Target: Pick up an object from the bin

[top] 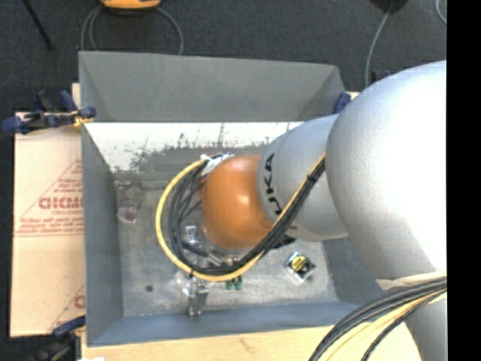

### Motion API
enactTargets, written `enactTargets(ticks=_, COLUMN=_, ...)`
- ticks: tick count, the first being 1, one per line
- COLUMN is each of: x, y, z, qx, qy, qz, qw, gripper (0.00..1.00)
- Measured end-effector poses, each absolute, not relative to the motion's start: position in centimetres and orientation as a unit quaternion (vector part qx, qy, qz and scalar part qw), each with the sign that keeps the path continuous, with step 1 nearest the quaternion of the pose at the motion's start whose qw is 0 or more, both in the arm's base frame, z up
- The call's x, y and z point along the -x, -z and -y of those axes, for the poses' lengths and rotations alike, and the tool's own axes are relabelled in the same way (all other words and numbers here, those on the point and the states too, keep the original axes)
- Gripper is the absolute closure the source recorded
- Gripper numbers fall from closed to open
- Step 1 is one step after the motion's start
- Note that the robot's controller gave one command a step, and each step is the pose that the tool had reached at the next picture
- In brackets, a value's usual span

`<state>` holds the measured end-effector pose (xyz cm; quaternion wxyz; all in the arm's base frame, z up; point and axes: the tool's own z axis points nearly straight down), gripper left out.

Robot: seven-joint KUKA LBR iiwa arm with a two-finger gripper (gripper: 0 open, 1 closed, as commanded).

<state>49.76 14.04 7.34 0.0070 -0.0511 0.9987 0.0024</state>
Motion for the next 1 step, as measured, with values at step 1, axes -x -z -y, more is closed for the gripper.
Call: enactTargets(ticks=1, x=-49.93, y=-7.53, z=-14.13, qx=0.049, qy=-0.002, qz=-0.999, qw=0.003, gripper=0.00)
